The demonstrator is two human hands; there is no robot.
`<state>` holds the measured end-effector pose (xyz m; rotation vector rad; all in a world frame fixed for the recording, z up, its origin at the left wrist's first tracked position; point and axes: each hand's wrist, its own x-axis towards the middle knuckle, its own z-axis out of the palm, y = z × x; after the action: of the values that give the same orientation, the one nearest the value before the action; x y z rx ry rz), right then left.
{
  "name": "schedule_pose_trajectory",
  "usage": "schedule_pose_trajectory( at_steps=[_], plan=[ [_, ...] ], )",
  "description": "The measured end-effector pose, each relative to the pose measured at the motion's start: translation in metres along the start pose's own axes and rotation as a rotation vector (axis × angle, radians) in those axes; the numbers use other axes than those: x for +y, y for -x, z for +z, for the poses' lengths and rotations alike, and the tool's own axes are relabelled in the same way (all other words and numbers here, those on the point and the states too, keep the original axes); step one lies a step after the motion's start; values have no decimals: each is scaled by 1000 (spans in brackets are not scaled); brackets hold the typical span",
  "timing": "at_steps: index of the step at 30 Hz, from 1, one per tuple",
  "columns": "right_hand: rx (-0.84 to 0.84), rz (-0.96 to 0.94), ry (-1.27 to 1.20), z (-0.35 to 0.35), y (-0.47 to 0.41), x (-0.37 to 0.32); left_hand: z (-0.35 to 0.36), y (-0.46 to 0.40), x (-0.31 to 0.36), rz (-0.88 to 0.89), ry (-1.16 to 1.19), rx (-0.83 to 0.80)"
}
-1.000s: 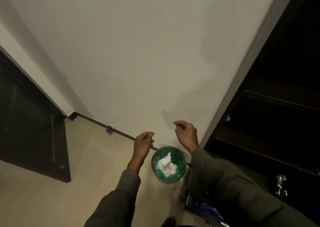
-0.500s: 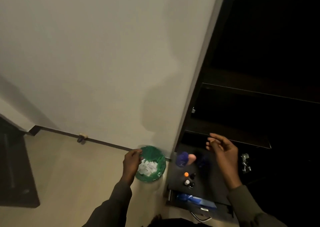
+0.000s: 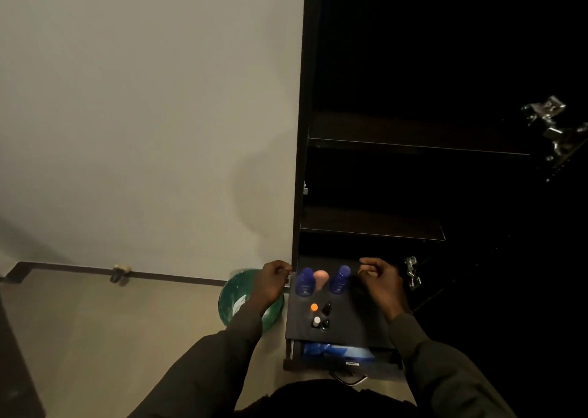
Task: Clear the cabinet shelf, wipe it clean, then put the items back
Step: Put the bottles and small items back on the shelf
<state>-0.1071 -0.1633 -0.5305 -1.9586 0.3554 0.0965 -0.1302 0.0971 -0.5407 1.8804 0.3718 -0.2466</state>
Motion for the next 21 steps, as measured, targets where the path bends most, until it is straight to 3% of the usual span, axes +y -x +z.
schedule_pose_trajectory(
  at_steps=[7, 14, 21],
  plan=[
    [-72, -8, 239, 2, -17, 30, 18, -14, 10, 51, -303, -28],
    [-258, -10, 358, 13, -34, 45, 43, -27, 15, 77, -567, -188],
    [-341, -122, 498, 36, -50, 39, 60, -29, 5, 216, -694, -135]
  ],
)
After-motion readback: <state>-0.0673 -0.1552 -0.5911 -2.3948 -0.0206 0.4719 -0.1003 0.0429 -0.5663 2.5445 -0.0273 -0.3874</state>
